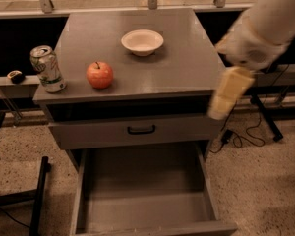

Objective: Place apple into middle drawer

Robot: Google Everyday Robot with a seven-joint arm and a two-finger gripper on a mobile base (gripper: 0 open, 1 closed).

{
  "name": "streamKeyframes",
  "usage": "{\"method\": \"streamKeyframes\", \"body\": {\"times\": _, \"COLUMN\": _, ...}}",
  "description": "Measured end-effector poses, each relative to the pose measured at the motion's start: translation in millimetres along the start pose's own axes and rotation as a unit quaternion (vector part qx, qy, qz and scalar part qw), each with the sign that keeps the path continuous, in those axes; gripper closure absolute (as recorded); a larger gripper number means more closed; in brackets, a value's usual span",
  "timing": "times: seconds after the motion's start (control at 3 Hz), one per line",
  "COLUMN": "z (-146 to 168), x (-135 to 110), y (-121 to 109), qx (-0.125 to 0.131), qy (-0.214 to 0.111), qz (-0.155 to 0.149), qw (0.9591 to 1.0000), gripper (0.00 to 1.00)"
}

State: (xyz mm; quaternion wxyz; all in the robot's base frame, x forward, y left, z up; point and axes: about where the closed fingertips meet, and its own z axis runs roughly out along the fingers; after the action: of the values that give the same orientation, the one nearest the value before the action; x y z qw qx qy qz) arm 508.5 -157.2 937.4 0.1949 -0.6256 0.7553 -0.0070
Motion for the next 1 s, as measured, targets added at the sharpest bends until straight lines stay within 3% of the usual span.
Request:
{"method": "streamKeyframes", "body": {"times": 0.33, "z": 49.4, "x": -38.6, "y": -35.0, "qx": 0.018, "qy": -0.040, "qz": -0.006, "qw": 0.9990, "gripper": 0.00}}
{"method": "streamKeyframes", "body": {"times": 0.67, "z": 83.6, "x": -76.6, "y": -67.5, "qx": 0.038, "qy": -0.069, "qz": -0.047, "qw": 0.9958, "gripper": 0.00}}
{"method": "streamKeyframes", "body": {"times": 1.0, "z": 83.7, "x": -76.9, "y": -67.5, "qx": 0.038, "qy": -0.069, "qz": -0.047, "qw": 0.9958, "gripper": 0.00}}
